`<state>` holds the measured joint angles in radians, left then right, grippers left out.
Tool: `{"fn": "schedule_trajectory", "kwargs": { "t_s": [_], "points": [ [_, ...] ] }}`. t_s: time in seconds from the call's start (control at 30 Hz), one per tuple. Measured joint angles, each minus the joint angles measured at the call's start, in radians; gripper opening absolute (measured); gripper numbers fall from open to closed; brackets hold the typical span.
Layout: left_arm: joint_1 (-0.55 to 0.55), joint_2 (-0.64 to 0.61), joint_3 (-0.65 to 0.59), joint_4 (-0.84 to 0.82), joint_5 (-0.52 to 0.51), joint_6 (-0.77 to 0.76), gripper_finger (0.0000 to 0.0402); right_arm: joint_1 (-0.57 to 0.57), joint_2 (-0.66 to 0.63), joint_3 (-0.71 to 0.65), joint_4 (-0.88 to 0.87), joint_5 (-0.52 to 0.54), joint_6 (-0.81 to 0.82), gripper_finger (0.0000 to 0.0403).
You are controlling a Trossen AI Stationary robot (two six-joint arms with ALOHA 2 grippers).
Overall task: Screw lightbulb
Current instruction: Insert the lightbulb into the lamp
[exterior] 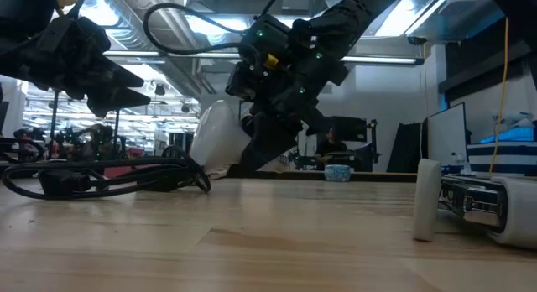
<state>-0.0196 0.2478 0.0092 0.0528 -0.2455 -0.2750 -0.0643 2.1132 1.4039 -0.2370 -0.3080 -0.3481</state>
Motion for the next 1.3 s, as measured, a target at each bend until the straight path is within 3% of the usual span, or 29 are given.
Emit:
{"fn": "schedule_trajectory", "kwargs": {
  "t_s": [0.17, 0.7, 1.0, 1.13, 1.3],
  "points": [
    [0.0, 0.0, 0.0, 0.001, 0.002, -0.011, 0.0258, -0.025, 0.0, 0.05, -0.003, -0.007, 0.0, 0.0158],
    [0.0, -0.001, 0.0, 0.019, 0.002, -0.044, 0.0258, -0.049, 0.0, 0.25, -0.004, -0.164, -0.02, 0.0158],
    [0.0, -0.001, 0.0, 0.016, 0.007, -0.157, 0.0258, -0.049, 0.0, 0.354, 0.015, -0.054, -0.199, 0.0158],
    [0.0, 0.0, 0.0, 0.016, 0.084, -0.265, 0.0258, -0.049, 0.0, 0.372, 0.056, 0.024, -0.233, 0.0158],
    [0.0, 0.0, 0.0, 0.016, 0.124, -0.315, 0.0258, -0.062, 0.0, 0.372, 0.139, 0.029, -0.23, 0.0159]
  ]
}}
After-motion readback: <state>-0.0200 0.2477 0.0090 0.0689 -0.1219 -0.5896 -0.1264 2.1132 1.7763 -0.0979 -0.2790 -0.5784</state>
